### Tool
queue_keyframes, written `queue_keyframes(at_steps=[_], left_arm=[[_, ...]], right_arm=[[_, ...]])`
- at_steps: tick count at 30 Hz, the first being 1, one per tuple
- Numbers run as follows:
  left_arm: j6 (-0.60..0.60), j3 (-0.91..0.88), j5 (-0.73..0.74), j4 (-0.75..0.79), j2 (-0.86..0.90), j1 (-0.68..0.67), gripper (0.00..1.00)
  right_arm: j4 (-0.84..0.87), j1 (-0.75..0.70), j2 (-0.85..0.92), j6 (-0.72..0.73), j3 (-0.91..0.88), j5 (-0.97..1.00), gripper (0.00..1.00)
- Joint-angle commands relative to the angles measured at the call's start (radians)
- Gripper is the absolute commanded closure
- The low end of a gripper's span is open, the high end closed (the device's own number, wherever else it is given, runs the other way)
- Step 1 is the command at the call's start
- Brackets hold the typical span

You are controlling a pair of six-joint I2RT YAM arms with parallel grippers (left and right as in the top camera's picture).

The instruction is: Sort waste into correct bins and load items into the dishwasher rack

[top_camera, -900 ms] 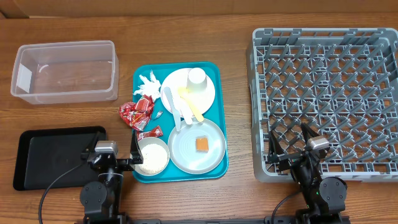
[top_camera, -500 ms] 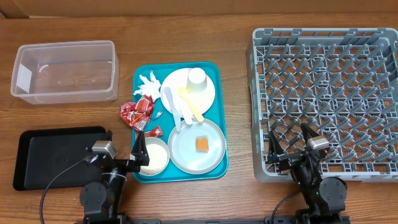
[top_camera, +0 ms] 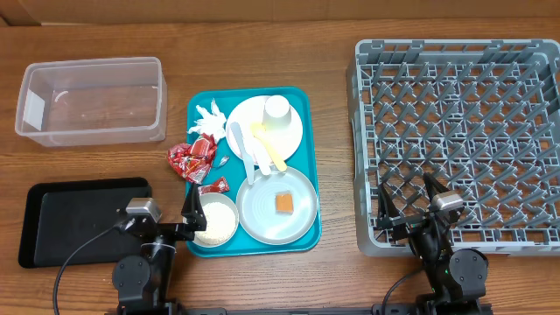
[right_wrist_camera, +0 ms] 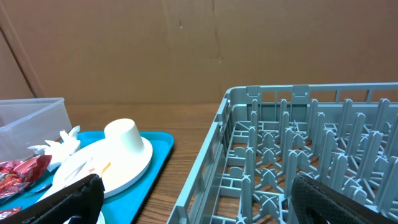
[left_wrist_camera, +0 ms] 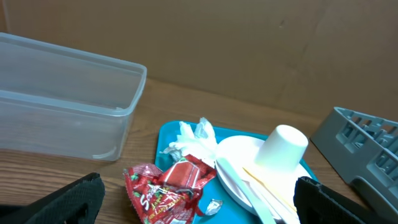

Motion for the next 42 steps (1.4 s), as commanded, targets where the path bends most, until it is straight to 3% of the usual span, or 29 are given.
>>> queue_keyframes(at_steps=[1,23,31,36,42], left_arm=[[0.023,-0.003,-0.025,-0.003,-0.005,0.004,0.00],[-0.001,-0.003,-0.012,-0.002,-0.005,0.004,0.00],[-0.010,0.010,0.104,0.023,-0.005,0.004,0.00],[-0.003,0.076,0.087,-0.035,-0.005,0.004,0.00],[0.061,0.237,0.023,-0.254,0.027,0.004,0.00]], right_arm=[[0.005,0.006,-0.010,-0.003,-0.010,0.013,0.00],[0.005,0.006,-0.010,-0.003,-0.010,0.013,0.00],[0.005,0.006,-0.010,-0.003,-0.010,0.013,0.00],[0.005,0.006,-0.010,-0.003,-0.010,0.013,0.00],[0.005,0.006,-0.010,-0.003,-0.010,0.013,0.00]])
